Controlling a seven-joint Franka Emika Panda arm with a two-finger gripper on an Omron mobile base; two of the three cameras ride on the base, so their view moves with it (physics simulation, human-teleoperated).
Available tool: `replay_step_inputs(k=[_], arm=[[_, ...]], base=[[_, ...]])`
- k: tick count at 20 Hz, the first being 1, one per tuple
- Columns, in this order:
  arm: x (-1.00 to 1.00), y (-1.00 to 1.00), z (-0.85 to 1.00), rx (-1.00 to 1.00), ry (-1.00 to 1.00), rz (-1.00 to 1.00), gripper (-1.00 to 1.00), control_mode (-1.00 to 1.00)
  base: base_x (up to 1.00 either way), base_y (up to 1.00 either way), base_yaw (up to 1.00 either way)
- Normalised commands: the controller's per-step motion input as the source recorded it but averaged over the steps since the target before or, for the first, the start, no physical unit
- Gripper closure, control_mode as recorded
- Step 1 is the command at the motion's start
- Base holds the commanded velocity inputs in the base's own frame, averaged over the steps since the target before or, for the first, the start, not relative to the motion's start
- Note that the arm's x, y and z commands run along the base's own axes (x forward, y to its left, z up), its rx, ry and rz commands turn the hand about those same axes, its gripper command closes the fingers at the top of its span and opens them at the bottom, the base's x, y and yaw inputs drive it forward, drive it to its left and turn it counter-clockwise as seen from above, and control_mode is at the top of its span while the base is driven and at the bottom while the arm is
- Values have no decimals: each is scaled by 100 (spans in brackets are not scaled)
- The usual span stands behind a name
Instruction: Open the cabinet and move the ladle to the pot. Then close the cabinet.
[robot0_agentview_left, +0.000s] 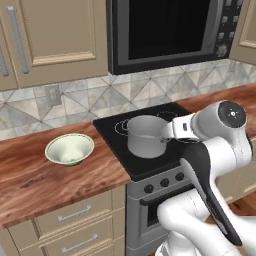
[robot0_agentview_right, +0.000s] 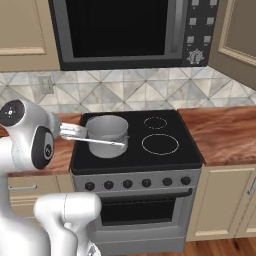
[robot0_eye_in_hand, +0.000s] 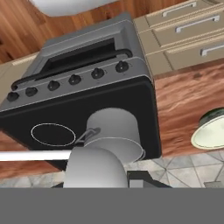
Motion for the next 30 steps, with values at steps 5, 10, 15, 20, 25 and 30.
replay_step_inputs(k=[5,10,15,20,25,30], arm=[[58,0,0,0,0,2,100,-100],[64,0,0,0,0,0,100,-100],[61,0,-1,0,5,0,100,-100],[62,0,-13,0,11,0,100,-100],[49,-6,-32,0,15,0,100,-100],[40,-12,-33,0,11,0,100,-100]], base=[[0,0,0],[0,0,0],[0,0,0],[0,0,0],[0,0,0],[0,0,0]])
